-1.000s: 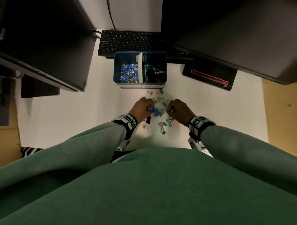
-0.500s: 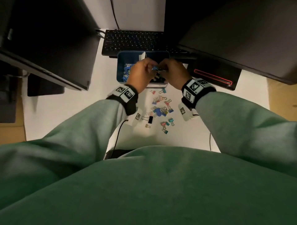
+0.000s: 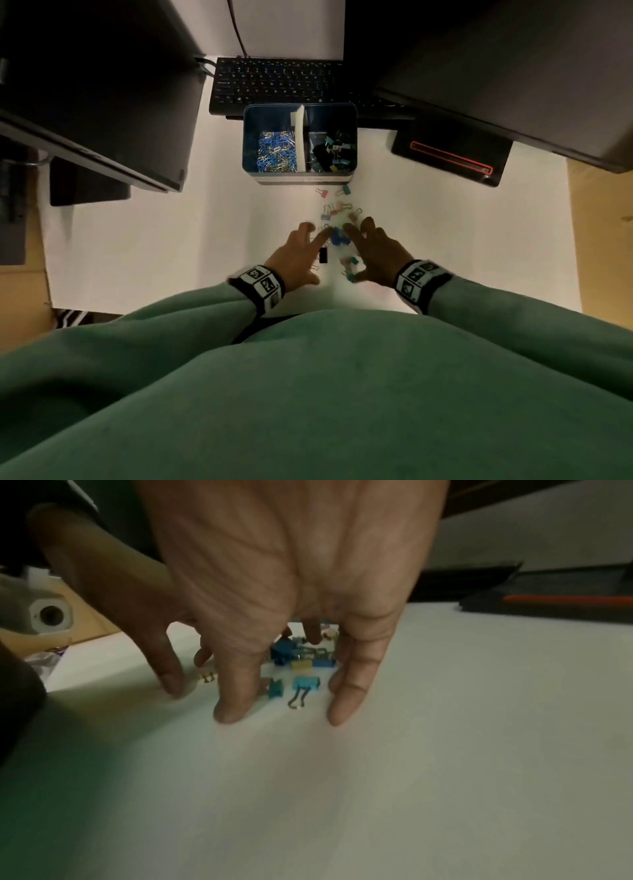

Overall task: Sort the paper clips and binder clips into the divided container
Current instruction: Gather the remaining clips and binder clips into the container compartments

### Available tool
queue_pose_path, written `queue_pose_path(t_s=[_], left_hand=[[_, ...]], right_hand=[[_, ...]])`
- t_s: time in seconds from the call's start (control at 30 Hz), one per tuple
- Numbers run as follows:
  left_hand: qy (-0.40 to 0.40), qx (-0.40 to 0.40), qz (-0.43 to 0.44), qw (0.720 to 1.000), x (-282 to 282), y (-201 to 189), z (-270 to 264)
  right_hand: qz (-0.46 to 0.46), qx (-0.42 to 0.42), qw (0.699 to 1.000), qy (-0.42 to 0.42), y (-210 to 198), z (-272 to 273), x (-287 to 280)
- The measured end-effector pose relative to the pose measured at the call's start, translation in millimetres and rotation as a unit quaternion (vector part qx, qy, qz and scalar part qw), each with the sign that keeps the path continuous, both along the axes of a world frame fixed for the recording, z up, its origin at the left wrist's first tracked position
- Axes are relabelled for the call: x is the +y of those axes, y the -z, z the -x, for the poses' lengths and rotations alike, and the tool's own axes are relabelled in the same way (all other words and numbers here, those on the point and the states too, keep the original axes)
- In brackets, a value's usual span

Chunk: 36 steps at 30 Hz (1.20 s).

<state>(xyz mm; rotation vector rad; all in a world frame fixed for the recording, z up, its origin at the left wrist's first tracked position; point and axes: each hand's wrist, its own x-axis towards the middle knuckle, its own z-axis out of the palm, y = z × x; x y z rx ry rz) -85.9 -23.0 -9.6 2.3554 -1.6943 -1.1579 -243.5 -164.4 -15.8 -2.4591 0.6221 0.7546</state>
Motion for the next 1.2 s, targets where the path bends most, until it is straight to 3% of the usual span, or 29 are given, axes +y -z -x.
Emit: queue_pose_path(t_s=[0.17, 0.3, 0.5, 0.67, 0.87, 0.93, 1.03, 1.13, 1.2], left_hand=[[-0.041, -0.009, 0.056, 0.998, -28, 6, 0], [-0.029, -0.014, 0.063, 0.998, -39, 5, -7], [-0.079, 0.014, 0.094, 0.992, -40, -2, -14], [-0.14, 0.06, 0.145, 0.978, -37, -10, -31], [-0.252, 0.118, 0.246, 0.928, -66, -66, -50], [-0.27, 0.095, 0.268, 0.92, -91, -76, -62], [-0.246, 0.026, 0.248, 0.937, -115, -78, -77], [-0.197, -0.02, 0.233, 0.952, -101, -73, -68], [-0.147, -0.01, 0.159, 0.976, -72, -61, -51]], right_hand=[[-0.008, -0.082, 0.995, 0.052, 5, -18, -6], [0.002, -0.084, 0.996, 0.024, 9, -21, -16], [-0.067, -0.113, 0.98, 0.148, 4, -14, -24], [-0.192, -0.188, 0.919, 0.288, -17, -4, -39], [-0.216, -0.318, 0.851, 0.358, -71, -52, -65], [-0.149, -0.335, 0.874, 0.319, -82, -77, -73], [-0.039, -0.301, 0.927, 0.22, -86, -100, -79], [0.028, -0.276, 0.952, 0.127, -80, -86, -72], [0.023, -0.21, 0.975, 0.066, -63, -63, -59]])
